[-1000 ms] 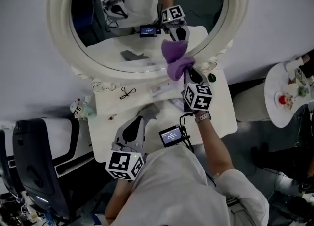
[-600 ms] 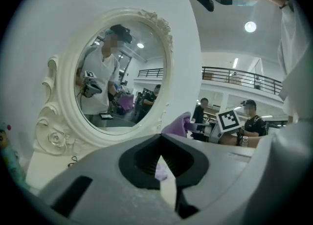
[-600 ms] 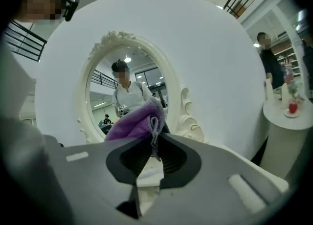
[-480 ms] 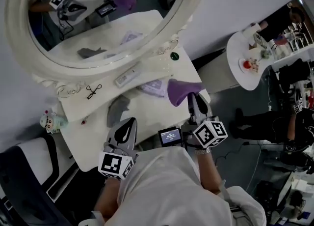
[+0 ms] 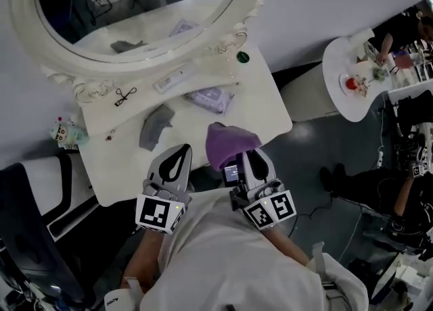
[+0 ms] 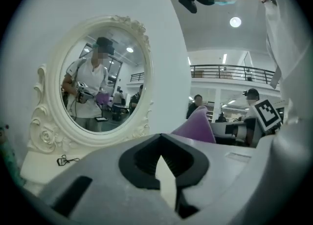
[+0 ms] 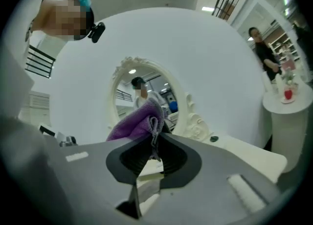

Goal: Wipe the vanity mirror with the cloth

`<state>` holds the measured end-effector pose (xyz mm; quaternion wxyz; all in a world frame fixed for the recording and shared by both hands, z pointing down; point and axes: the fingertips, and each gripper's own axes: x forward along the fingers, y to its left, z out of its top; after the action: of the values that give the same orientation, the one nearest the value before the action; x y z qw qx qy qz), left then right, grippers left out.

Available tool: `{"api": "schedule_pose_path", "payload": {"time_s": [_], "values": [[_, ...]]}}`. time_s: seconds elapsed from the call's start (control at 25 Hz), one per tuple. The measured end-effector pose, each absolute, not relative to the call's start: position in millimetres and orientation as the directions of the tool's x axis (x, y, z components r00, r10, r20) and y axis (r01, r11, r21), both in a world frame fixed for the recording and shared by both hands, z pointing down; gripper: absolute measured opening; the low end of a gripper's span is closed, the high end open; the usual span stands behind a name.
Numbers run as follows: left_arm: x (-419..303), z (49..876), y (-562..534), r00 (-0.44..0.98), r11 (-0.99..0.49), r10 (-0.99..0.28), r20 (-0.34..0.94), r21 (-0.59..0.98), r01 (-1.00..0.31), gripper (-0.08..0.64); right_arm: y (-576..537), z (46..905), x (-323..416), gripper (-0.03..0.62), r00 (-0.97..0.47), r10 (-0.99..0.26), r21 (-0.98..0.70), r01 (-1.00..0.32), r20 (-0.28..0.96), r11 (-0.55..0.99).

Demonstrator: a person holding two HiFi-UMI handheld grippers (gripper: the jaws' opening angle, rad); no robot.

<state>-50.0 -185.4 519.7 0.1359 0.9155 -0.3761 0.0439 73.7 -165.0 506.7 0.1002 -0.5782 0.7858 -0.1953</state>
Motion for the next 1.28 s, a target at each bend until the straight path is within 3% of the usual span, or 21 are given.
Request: {"api": "schedule_pose_path", "payload": {"time_s": [0.12, 0.36, 0.6, 0.84, 1.04, 1.28], "values": [[-44, 526, -161, 0.615, -0.584, -0.764, 0.196, 0.196, -0.788, 0.000, -156, 510, 73, 0.052, -0.478, -0.877, -0.423, -0.804, 0.043, 0.417], [21, 541, -95, 0.427, -0.374, -0.885, 0.188, 0.260, -0.890, 0.000, -122, 525, 142, 0.052, -0.578, -0.815, -0.469, -0.732, 0.043, 0.494], [91, 553, -12, 0.406, -0.353, -0.880, 0.246, 0.234, -0.906, 0.000, -94, 541, 181, 0.051, -0.658, -0.751, -0.520, -0.662, 0.058, 0.540], [80, 538, 55, 0.309, -0.277, -0.912, 0.270, 0.151, -0.949, 0.000, -45, 552, 157, 0.051, -0.720, -0.691, -0.584, -0.589, 0.064, 0.559], [60, 544, 108, 0.341, -0.288, -0.906, 0.252, 0.224, -0.931, 0.000, 20, 541, 140, 0.051, -0.731, -0.681, -0.529, -0.594, 0.039, 0.606], [31, 565, 200, 0.458, -0.391, -0.868, 0.189, 0.309, -0.867, 0.001, 115, 554, 130, 0.051, -0.602, -0.794, -0.451, -0.734, 0.086, 0.508]]}}
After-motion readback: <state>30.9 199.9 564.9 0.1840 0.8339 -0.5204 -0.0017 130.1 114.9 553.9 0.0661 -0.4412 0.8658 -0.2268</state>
